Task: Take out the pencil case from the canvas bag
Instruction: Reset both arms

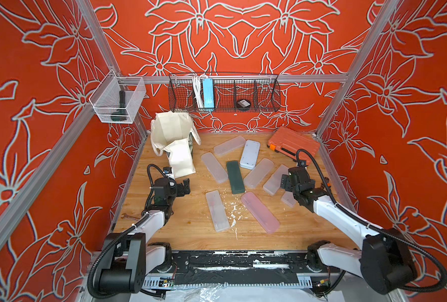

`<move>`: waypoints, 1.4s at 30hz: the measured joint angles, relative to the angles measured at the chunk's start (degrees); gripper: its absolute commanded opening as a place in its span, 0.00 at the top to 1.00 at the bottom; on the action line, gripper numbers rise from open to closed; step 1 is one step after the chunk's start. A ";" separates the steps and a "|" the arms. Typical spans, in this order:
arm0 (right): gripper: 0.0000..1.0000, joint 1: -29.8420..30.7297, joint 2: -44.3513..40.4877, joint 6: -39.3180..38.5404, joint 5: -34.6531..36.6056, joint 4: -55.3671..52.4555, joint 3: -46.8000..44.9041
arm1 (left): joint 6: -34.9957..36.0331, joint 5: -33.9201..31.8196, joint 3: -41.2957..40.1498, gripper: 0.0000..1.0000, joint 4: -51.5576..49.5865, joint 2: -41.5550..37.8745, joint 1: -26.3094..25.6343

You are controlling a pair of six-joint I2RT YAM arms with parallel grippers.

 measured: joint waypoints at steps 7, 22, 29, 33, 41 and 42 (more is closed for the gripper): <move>0.02 -2.97 1.09 -2.73 0.96 3.08 0.04 | 0.94 -2.89 -2.10 0.02 1.66 -2.86 -2.01; 0.02 -6.16 6.19 -9.14 5.33 17.03 -5.51 | 5.66 -7.10 -1.77 0.02 9.07 3.21 -2.54; 0.02 -6.69 7.82 -11.58 5.99 24.57 -7.78 | 6.69 -6.43 -2.60 0.02 12.83 8.39 -2.54; 0.02 -6.80 7.82 -13.27 5.27 29.53 -9.03 | 7.13 -6.08 -2.36 0.02 14.51 10.14 -2.54; 0.02 -8.68 9.88 -16.06 1.44 40.33 -13.53 | 7.32 -5.84 -2.75 0.02 16.92 10.51 -2.54; 0.02 -8.94 9.86 -16.46 0.61 41.59 -14.05 | 7.32 -5.84 -3.26 0.02 17.70 10.43 -2.54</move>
